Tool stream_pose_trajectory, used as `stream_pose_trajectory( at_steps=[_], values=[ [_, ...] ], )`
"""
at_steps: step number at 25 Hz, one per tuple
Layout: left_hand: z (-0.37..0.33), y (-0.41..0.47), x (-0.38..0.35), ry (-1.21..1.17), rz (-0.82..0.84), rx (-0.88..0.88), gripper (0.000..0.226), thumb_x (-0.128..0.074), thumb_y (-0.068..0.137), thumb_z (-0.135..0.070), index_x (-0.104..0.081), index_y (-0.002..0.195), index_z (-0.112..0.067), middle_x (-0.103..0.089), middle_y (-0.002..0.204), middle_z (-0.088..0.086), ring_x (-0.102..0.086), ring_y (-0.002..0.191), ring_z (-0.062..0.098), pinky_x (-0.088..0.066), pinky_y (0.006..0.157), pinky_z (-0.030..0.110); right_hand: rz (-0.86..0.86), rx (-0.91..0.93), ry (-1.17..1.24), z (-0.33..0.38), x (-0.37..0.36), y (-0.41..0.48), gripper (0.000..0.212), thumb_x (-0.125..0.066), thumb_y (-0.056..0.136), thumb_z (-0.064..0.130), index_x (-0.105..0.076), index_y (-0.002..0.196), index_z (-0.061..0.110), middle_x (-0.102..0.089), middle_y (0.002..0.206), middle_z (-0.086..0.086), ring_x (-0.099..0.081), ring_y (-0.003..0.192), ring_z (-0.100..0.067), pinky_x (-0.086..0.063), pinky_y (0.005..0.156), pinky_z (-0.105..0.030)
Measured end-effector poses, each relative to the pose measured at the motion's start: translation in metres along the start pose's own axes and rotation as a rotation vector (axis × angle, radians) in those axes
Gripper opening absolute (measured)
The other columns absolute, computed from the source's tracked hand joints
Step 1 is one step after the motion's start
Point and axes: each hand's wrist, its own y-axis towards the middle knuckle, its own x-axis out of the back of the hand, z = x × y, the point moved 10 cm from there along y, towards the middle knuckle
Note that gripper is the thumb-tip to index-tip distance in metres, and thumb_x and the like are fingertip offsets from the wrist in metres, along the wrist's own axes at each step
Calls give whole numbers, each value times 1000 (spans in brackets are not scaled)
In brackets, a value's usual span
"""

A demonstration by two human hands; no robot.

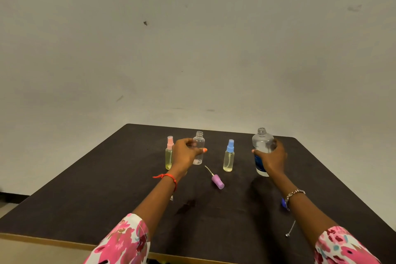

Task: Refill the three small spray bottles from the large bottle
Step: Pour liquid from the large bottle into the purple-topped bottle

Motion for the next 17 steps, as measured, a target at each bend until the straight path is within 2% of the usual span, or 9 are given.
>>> stream_pose_trajectory(
  at_steps=[3, 6, 8, 11, 17],
  values=[
    [-5, 1, 0, -20, 16, 1, 50, -79, 66, -8, -59, 111, 0, -62, 96, 7, -59, 91, 16, -49, 74, 23, 27, 164, -3, 39, -2, -6, 76, -82, 61, 8, -44, 127, 8, -51, 128, -18, -49, 116, -34, -44, 96, -46],
    [-9, 0, 1, -33, 24, -9, 44, -79, 66, -8, -62, 106, -1, -62, 84, 2, -59, 82, 13, -48, 60, 11, 90, 352, -42, 83, -9, -16, 71, -81, 60, 8, -48, 123, 10, -55, 122, -15, -53, 110, -31, -46, 89, -39],
    [-13, -2, 1, -37, 33, -28, 43, -79, 66, -6, -63, 105, -1, -62, 81, 0, -59, 79, 11, -48, 54, 7, 123, 460, -68, 109, -14, -25, 67, -82, 60, 10, -52, 120, 11, -58, 119, -14, -55, 107, -30, -47, 89, -42],
    [-18, -3, -1, -57, 53, -33, 44, -79, 65, -6, -64, 106, -1, -65, 89, 6, -61, 84, 14, -50, 62, 11, 155, 596, -161, 136, -23, -35, 66, -81, 60, 11, -55, 120, 10, -59, 117, -15, -55, 105, -31, -44, 92, -51],
    [-31, -6, -2, -94, 70, -34, 47, -79, 64, -4, -63, 108, 1, -68, 99, 13, -63, 91, 19, -52, 83, 27, 203, 709, -270, 158, -38, -46, 64, -76, 60, 7, -55, 120, 13, -57, 116, -13, -51, 109, -29, -35, 99, -49]
  ],
)
